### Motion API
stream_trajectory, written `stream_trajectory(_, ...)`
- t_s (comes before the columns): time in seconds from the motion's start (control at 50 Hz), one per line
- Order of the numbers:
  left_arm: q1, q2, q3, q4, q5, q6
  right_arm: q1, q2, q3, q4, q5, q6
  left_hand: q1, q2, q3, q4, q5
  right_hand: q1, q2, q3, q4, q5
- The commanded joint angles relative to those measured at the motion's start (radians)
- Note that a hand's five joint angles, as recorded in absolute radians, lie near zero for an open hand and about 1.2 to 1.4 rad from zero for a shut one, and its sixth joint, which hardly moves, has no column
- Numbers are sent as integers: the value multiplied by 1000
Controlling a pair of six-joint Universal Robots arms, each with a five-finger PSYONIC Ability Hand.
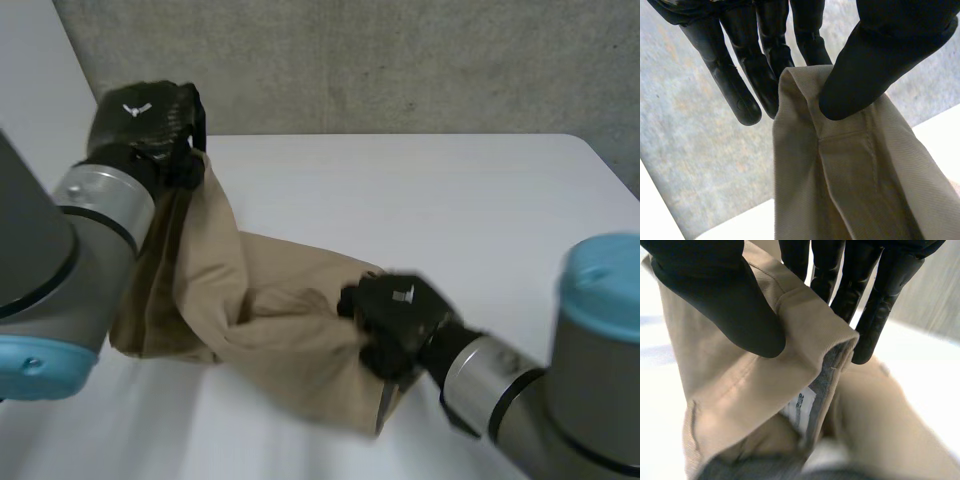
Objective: Fold the shorts.
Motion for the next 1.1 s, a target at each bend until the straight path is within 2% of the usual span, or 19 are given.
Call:
stream_trajectory(0.02, -7, 182, -33, -13, 2, 2, -76, -232, -97, 31, -5, -125, 265, 201, 205, 197, 254, 447, 224, 223, 208, 250)
stream_trajectory(0.06, -8, 227, -33, -14, 2, 2, -110, -297, -140, 71, -13, -165, 265, 201, 205, 197, 254, 447, 224, 223, 208, 250)
stream_trajectory(0.08, -11, 298, -33, -14, 2, 1, -126, -332, -174, 98, -19, -189, 265, 201, 205, 197, 254, 447, 224, 223, 208, 250)
stream_trajectory(0.24, -23, 466, -10, -11, 1, -1, -200, -456, -339, 170, -24, -243, 265, 201, 205, 197, 254, 447, 224, 223, 208, 250)
stream_trajectory(0.42, -27, 482, 13, -13, 1, -1, -275, -463, -472, 246, -45, -243, 265, 201, 205, 197, 254, 447, 224, 223, 208, 250)
stream_trajectory(0.52, -37, 440, 6, -11, 4, -1, -297, -371, -466, 263, -111, -243, 265, 201, 205, 197, 254, 447, 224, 223, 208, 250)
stream_trajectory(0.64, -30, 239, 13, -5, 39, -2, -303, -226, -472, 258, -123, -244, 265, 201, 205, 197, 254, 447, 224, 223, 208, 250)
stream_trajectory(0.66, -27, 212, 17, -3, 44, -4, -304, -152, -484, 249, -119, -247, 265, 201, 205, 197, 254, 447, 224, 223, 208, 250)
stream_trajectory(0.7, -24, 121, 30, 13, 57, -5, -306, -93, -499, 237, -117, -248, 265, 201, 205, 197, 254, 447, 224, 223, 208, 250)
stream_trajectory(0.78, -17, -49, 89, 76, 71, -8, -303, 50, -545, 204, -108, -258, 265, 201, 205, 197, 254, 447, 224, 223, 208, 250)
stream_trajectory(0.84, -11, -181, 148, 134, 73, -2, -303, 104, -565, 183, -102, -266, 265, 201, 205, 197, 254, 447, 224, 223, 208, 250)
stream_trajectory(0.9, -8, -306, 222, 211, 74, 4, -291, 258, -626, 47, -50, -275, 265, 201, 205, 197, 254, 447, 224, 223, 208, 250)
stream_trajectory(1.02, 21, -488, 343, 369, 81, 30, -289, 418, -668, -194, 4, -306, 265, 201, 205, 197, 254, 447, 224, 223, 208, 250)
stream_trajectory(1.1, 33, -586, 418, 489, 82, 80, -278, 540, -714, -380, 71, -379, 265, 201, 205, 197, 254, 447, 224, 223, 208, 250)
